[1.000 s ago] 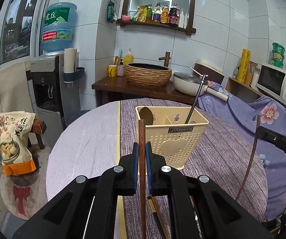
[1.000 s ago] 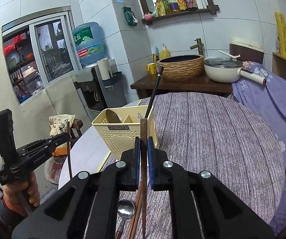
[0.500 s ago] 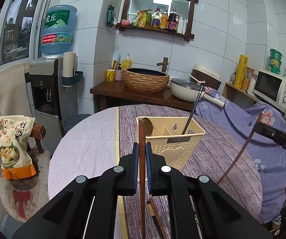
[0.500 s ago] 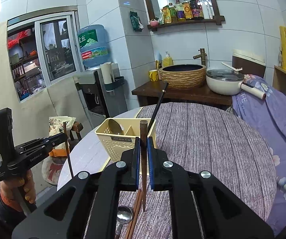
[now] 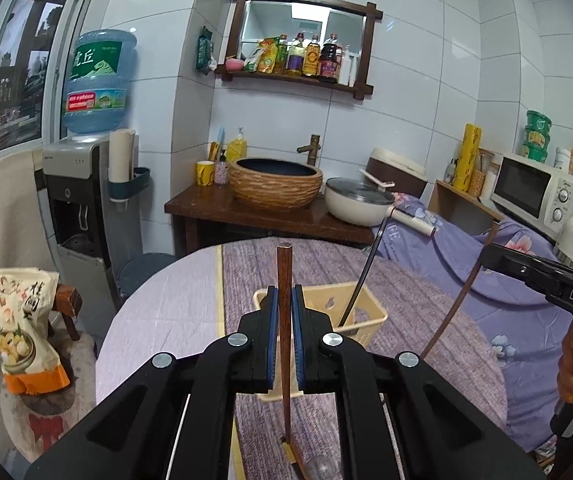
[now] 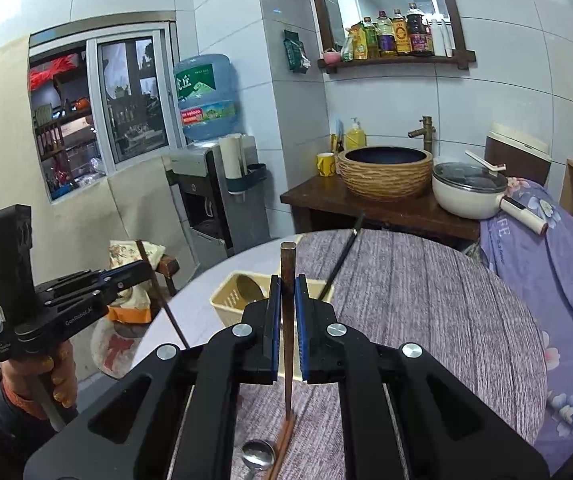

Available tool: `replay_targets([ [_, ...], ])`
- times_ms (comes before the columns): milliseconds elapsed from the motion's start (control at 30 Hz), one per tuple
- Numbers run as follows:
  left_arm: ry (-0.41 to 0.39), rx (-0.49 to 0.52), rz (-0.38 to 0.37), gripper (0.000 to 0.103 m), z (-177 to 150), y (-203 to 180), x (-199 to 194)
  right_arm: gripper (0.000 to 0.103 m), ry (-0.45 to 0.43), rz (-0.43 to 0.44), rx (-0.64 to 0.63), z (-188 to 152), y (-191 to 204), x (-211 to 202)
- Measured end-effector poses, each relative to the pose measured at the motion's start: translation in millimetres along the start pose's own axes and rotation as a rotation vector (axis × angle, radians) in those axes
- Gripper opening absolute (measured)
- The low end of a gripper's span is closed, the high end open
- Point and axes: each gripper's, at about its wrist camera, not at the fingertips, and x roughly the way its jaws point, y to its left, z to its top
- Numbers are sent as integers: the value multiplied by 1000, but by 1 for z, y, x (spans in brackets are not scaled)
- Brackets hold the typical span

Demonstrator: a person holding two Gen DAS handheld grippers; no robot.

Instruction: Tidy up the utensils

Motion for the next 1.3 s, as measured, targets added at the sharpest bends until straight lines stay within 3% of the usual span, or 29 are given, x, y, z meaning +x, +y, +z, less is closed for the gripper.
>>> replay_targets([
  [233, -109, -29, -41, 7, 68, -8, -18, 8, -114, 29, 22, 68, 5, -15],
  [467, -191, -75, 51, 7, 108, -8, 0, 8, -168, -32, -2, 100, 14, 1],
  [967, 26, -115, 94, 7, 33, 11, 92, 8, 17, -72, 94, 31, -12, 93],
  [1167, 78, -114, 98, 7, 16, 16, 109, 8, 45, -87, 130, 14, -24, 108],
  [1300, 66, -89, 121, 7, 13, 14, 111, 8, 36, -93, 164, 10, -34, 111],
])
